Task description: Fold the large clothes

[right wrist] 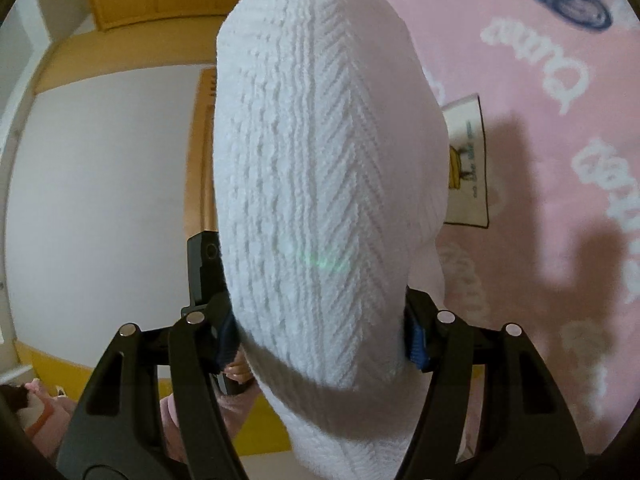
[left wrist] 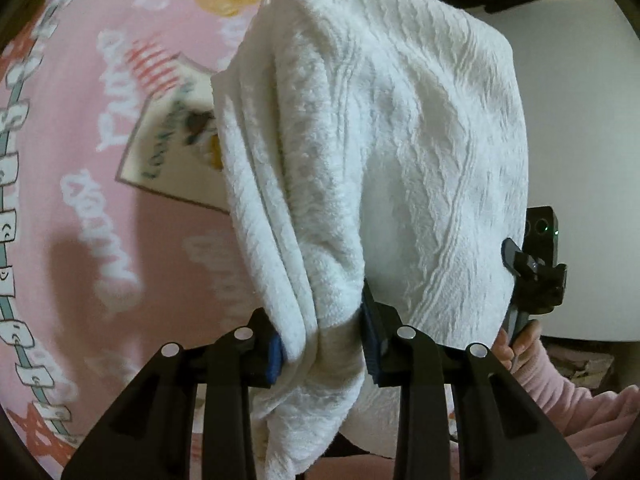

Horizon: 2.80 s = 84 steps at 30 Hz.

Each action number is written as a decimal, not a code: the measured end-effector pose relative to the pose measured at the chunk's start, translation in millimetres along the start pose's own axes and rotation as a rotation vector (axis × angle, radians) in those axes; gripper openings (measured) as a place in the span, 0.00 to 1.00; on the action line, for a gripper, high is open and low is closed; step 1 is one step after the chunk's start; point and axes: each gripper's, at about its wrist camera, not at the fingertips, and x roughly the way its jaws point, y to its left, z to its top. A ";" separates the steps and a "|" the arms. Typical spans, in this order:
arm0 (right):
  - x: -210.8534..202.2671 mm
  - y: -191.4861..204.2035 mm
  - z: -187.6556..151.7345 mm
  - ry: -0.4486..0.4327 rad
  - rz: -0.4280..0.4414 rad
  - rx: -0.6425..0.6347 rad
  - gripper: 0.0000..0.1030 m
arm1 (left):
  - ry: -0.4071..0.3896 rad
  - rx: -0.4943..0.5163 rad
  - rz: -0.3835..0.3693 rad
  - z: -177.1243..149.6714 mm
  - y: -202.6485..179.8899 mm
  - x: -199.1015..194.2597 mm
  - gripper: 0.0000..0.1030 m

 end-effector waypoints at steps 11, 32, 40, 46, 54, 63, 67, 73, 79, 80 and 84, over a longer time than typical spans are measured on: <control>-279.1 25.3 -23.7 -0.275 0.154 -0.072 0.60 | 0.015 0.329 0.071 -9.8 -347.3 78.3 0.28; -778.4 -384.3 -44.3 -0.682 -0.052 0.242 0.60 | 0.395 0.580 0.040 -33.3 -681.5 670.2 0.19; -788.6 -424.9 -27.8 -0.604 -0.024 0.230 0.72 | 0.400 0.505 0.023 -19.2 -647.6 692.4 0.19; -822.4 -370.4 -39.8 -0.536 -0.359 0.152 0.74 | 0.403 0.536 0.170 -9.5 -672.5 646.4 0.15; -758.8 -298.8 -64.8 -0.447 -0.448 -0.056 0.39 | 0.295 0.597 0.167 -17.5 -754.0 630.0 0.15; -663.6 -285.8 -29.7 -0.386 -0.451 -0.157 0.39 | 0.319 0.731 0.371 -40.0 -793.7 742.9 0.15; -647.3 -287.1 -21.5 -0.472 -0.529 -0.173 0.27 | 0.311 0.633 0.364 -16.2 -755.5 740.4 0.17; -684.0 -261.7 -36.3 -0.538 -0.486 -0.192 0.27 | 0.270 0.677 0.414 -19.3 -740.9 739.6 0.03; -731.5 -297.0 -5.9 -0.533 -0.692 -0.099 0.27 | 0.235 0.653 0.400 -35.3 -724.7 714.1 0.03; -725.1 -305.3 6.3 -0.498 -0.768 -0.109 0.27 | 0.235 0.643 0.389 -39.3 -720.2 708.8 0.03; -714.8 -330.1 16.1 -0.481 -0.801 -0.076 0.29 | 0.258 0.594 0.429 -69.5 -683.0 694.0 0.03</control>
